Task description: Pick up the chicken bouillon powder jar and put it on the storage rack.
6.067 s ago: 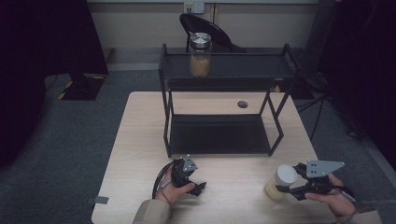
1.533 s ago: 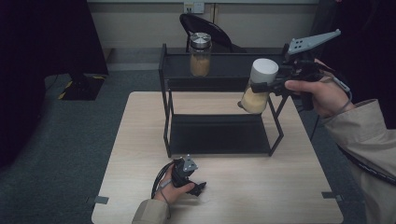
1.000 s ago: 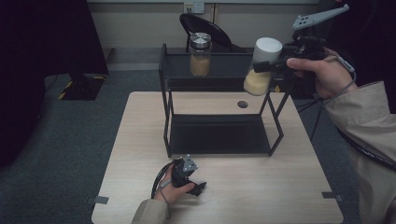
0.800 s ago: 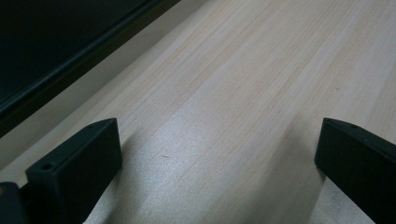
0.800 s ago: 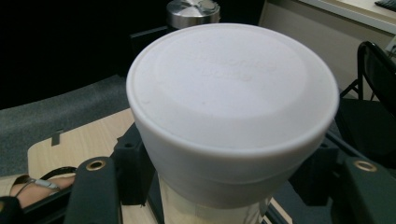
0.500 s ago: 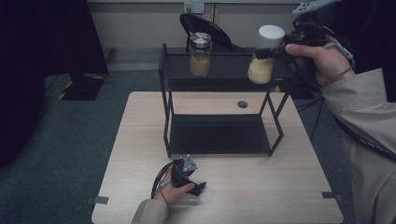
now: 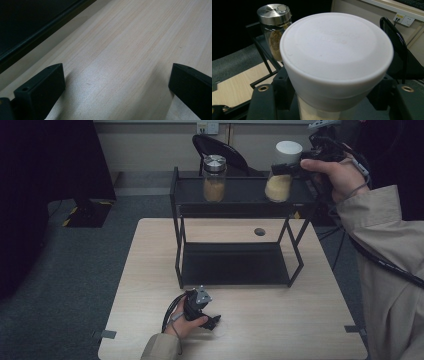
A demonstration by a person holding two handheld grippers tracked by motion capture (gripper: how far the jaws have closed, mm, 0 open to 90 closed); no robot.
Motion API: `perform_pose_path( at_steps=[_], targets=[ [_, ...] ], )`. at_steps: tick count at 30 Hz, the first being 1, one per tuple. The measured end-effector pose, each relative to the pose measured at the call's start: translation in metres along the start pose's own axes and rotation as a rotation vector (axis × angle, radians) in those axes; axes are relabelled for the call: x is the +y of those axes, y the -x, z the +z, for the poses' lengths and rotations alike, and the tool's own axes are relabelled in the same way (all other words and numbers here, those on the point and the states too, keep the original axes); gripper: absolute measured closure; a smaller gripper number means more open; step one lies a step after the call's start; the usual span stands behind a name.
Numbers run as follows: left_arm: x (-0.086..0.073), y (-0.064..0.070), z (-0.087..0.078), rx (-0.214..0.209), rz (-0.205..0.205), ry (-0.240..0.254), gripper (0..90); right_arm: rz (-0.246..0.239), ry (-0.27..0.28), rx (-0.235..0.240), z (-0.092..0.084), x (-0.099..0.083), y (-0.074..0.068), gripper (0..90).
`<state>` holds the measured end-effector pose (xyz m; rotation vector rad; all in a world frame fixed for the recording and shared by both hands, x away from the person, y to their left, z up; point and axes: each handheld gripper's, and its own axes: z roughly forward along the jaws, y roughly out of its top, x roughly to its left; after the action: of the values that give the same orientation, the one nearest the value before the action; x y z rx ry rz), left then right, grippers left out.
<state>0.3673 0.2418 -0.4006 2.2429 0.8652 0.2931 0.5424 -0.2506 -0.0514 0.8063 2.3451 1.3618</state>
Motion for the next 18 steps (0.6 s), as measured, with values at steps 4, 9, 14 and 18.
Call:
perform_pose_path(
  at_steps=[4,9,14,18],
  targets=[
    [0.0,0.0,0.0,0.0,0.0,0.0,0.1,0.005,-0.003,-0.018,0.002,0.003,0.001,34.5],
    [0.0,0.0,0.0,0.0,0.0,0.0,0.0,0.014,-0.006,-0.026,0.006,0.004,0.004,34.5],
    [0.0,0.0,0.0,0.0,0.001,0.0,0.1,0.015,-0.025,-0.038,0.012,0.005,0.006,34.5],
    [0.0,0.0,0.0,-0.001,0.0,0.0,0.0,0.013,-0.042,-0.042,0.016,0.006,0.007,34.5]
  ],
)
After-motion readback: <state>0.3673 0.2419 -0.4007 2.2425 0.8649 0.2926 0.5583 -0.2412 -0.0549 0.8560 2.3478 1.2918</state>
